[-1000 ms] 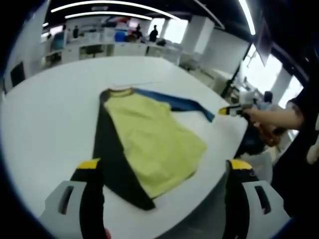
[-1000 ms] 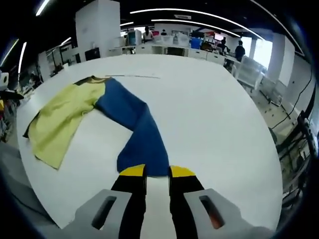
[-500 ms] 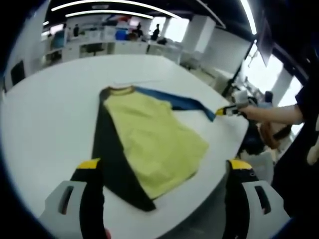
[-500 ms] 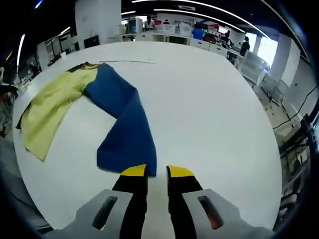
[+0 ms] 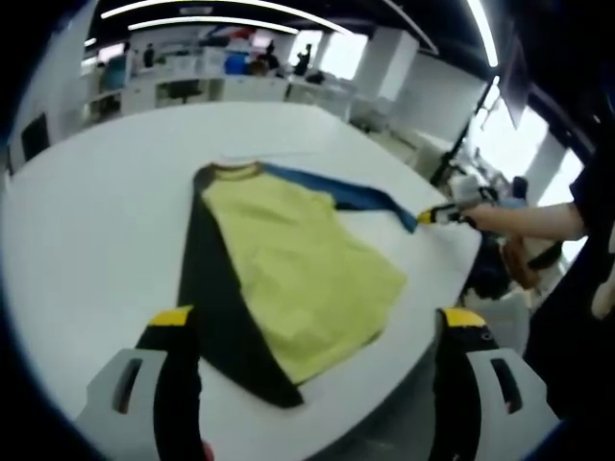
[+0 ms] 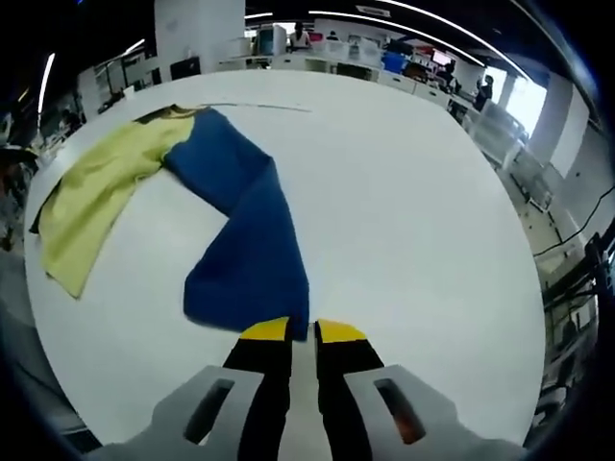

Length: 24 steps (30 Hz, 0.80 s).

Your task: Fold the garment on the visible template until the final outline fits inside the template.

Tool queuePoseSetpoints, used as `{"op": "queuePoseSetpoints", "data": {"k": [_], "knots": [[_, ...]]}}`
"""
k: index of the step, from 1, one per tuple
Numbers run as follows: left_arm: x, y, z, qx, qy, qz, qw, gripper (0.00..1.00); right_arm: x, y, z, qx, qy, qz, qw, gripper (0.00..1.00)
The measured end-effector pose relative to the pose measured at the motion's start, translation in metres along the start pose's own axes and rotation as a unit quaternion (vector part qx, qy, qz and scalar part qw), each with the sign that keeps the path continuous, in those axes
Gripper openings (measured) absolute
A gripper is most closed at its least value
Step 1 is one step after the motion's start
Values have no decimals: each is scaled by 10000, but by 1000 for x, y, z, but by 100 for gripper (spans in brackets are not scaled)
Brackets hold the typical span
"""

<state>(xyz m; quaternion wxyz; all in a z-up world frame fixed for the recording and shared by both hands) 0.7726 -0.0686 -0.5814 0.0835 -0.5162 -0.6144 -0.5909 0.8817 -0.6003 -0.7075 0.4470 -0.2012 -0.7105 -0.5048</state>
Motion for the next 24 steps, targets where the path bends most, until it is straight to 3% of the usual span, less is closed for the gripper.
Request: {"op": "queuePoseSetpoints", "data": {"k": [10, 19, 24], "knots": [[-1, 3, 0, -20, -12, -16, 10000, 98, 0, 0, 0, -118, 84, 4, 9999, 3], [-3, 5, 1, -39, -20, 9, 10000, 98, 1, 6, -5, 435, 82, 285, 9986, 2], [-4, 6, 2, -38, -10, 23, 10000, 98, 6, 14, -24, 609, -58, 338, 9976, 2]]}}
Point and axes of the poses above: the point that each gripper's makers call its tool centre point, and the gripper's own axes: x roughly backward along the fingers, z roughly to its left, y roughly out of its top, the point moved 9 cm from there along x, roughly backward along the fingers, and after that the axes turned 6 degrees about z, right-handed, at the moved point
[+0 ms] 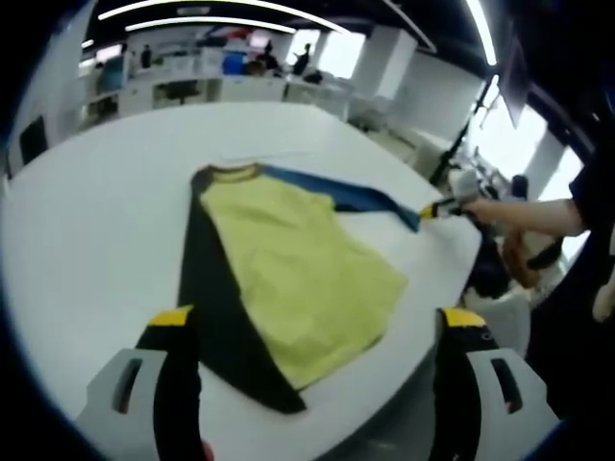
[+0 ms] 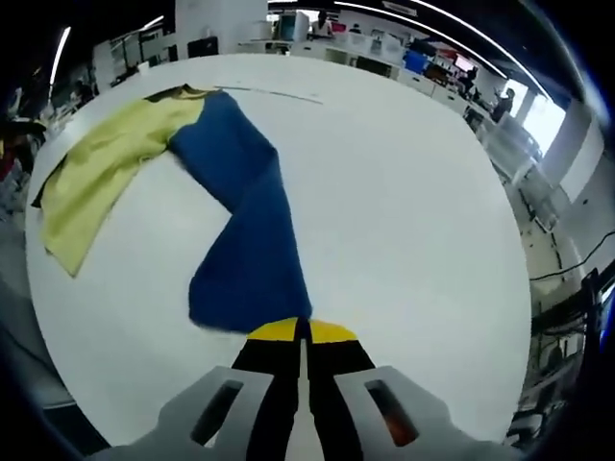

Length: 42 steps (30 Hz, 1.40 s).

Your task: Fold the garment on the visible template until the final outline fits inside the template.

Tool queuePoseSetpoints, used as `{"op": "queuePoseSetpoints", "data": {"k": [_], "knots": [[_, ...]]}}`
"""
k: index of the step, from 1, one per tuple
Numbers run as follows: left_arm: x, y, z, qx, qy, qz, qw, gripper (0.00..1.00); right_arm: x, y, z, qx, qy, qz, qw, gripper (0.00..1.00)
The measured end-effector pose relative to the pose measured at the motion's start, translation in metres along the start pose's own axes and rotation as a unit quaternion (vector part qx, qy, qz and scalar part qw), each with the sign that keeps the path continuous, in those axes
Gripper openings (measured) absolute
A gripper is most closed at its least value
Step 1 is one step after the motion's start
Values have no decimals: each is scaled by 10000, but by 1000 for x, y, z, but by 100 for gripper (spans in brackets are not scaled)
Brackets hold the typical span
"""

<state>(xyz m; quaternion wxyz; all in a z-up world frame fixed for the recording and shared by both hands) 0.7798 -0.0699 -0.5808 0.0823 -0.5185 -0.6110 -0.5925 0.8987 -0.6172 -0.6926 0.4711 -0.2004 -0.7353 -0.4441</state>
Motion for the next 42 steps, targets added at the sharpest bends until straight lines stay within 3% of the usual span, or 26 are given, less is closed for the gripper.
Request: {"op": "queuePoseSetpoints", "data": {"k": [14, 22, 33, 42], "knots": [[-7, -1, 4, 58, 21, 81, 9999, 98, -6, 26, -52, 891, -435, 301, 9946, 2], [-11, -1, 5, 70, 53, 137, 9999, 98, -13, 39, -60, 1176, -522, 461, 9906, 2], [-14, 0, 8, 115, 102, 172, 9997, 98, -31, 47, -68, 1443, -517, 711, 9856, 2], [-14, 1, 9, 158, 160, 173, 9996, 98, -41, 52, -85, 1298, -641, 744, 9867, 2]]}}
Point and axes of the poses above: the point that each gripper's makers call its tool centre point, and the gripper's own axes: x roughly backward along the fingers, z roughly to its left, y roughly out of its top, the point moved 9 cm from there along x, roughly backward along the fingers, and after that the axes turned 6 degrees about z, right-handed, at the moved point
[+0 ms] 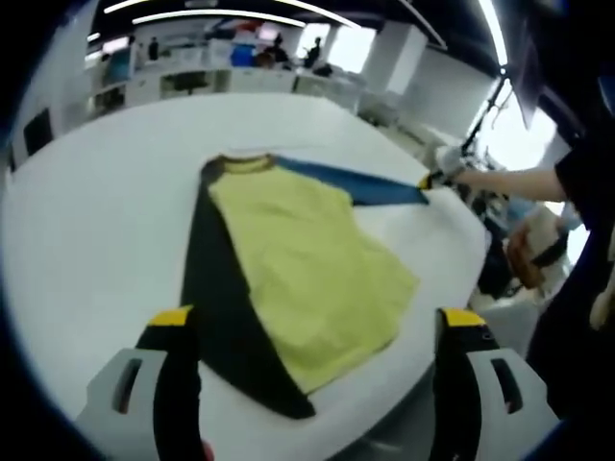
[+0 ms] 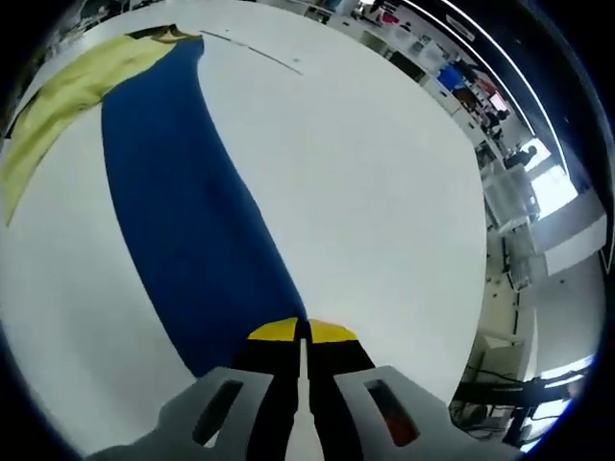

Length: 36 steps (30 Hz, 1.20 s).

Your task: Fold the garment on the visible template until the final outline fits inside the template.

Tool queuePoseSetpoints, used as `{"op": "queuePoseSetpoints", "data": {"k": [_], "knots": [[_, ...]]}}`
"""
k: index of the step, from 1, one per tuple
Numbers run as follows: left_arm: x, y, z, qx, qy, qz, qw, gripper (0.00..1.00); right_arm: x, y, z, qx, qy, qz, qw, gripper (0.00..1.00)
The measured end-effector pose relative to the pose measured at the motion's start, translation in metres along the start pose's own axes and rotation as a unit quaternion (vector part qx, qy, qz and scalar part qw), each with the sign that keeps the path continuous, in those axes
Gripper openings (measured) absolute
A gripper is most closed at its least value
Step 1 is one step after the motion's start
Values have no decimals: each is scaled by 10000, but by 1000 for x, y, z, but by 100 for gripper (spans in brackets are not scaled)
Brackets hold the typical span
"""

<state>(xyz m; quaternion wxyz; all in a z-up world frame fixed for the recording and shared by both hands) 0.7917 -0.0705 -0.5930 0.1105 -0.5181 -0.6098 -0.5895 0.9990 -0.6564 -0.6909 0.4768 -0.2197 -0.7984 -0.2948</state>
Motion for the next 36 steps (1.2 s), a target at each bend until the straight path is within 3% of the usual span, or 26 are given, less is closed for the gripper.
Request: {"op": "queuePoseSetpoints", "data": {"k": [21, 30, 36], "knots": [[-4, 1, 0, 39, 21, 49, 10000, 98, -11, 5, -16, -48, -121, -20, 9999, 2], [-3, 0, 3, 39, 37, 39, 10000, 98, -11, 7, -16, -150, -125, -19, 9998, 3], [1, 1, 4, 21, 54, 14, 10000, 98, -7, 7, -14, -139, -312, -113, 9994, 6]]}}
Point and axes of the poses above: the point that each gripper's makers call its tool centre point, and the gripper's own axes: x roughly backward along the fingers, z roughly to its left, y roughly out of its top, the point moved 9 cm from there along x, roughly backward along the fingers, and after that the axes turned 6 degrees about z, right-handed, at the moved point
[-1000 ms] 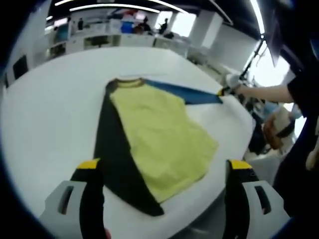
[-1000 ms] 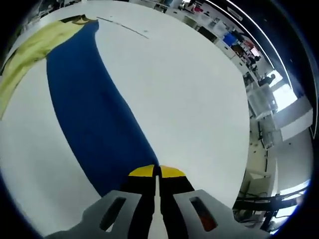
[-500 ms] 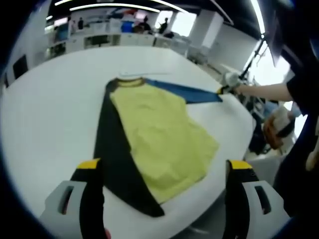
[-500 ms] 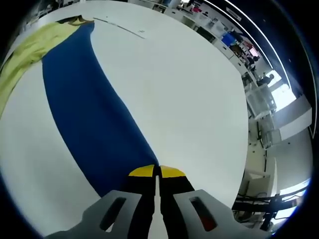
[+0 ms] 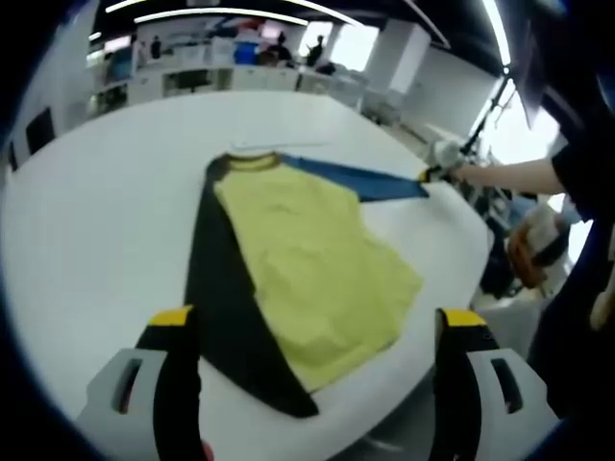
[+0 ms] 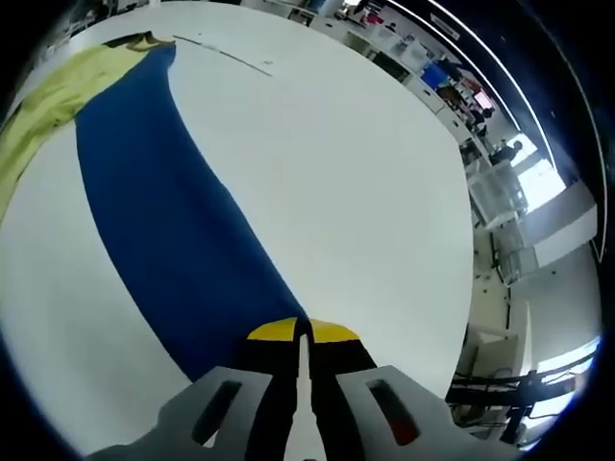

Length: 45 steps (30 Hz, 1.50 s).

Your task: Fold the garment on the visible template until the final outline fits inside the template.

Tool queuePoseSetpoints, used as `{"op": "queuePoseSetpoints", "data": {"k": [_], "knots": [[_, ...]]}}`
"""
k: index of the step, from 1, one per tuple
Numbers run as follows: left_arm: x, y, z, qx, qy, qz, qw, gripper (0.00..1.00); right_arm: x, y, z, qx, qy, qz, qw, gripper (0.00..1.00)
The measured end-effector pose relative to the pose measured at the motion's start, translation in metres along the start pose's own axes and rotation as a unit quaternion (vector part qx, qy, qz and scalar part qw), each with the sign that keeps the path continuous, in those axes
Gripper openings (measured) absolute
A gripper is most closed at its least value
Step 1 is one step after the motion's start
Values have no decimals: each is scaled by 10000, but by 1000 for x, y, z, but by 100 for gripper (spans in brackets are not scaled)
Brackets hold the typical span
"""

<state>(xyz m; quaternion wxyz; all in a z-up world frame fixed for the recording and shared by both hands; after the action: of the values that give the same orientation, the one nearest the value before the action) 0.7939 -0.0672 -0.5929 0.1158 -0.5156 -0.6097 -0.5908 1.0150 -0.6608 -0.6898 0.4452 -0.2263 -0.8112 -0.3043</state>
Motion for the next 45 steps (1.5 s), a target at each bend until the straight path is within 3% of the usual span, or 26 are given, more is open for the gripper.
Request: {"op": "queuePoseSetpoints", "data": {"k": [3, 11, 18, 28, 34, 36, 45], "knots": [[2, 0, 0, -11, 8, -23, 10000, 98, 4, 1, 0, -85, -24, -95, 9999, 12], [9, 0, -1, -26, 12, -144, 9999, 98, 27, 4, -3, -330, -227, -283, 9988, 17], [14, -1, -6, -46, -26, -270, 9996, 98, 58, 17, 16, -505, -212, -694, 9961, 19], [33, -6, -6, -53, 7, -490, 9988, 98, 110, 39, 80, -941, 201, -1451, 9847, 27], [47, -8, -11, -76, 22, -608, 9981, 98, 137, 46, 118, -1193, 485, -1788, 9754, 32], [50, -10, -12, -80, 18, -631, 9980, 98, 146, 48, 130, -1415, 650, -1938, 9686, 34], [65, -19, -18, -180, 57, -714, 9973, 98, 173, 44, 168, -1667, 852, -2136, 9588, 45]]}}
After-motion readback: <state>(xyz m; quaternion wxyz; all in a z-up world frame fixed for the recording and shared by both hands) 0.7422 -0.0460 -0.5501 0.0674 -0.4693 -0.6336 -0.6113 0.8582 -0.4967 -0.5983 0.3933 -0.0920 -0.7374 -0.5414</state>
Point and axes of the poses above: the point that each gripper's makers call its tool centre point, and the gripper's own axes: x roughly backward along the fingers, z roughly to its left, y roughly out of its top, the point moved 9 cm from there along x, roughly backward along the fingers, and after that the axes turned 6 degrees about z, right-handed, at the moved point
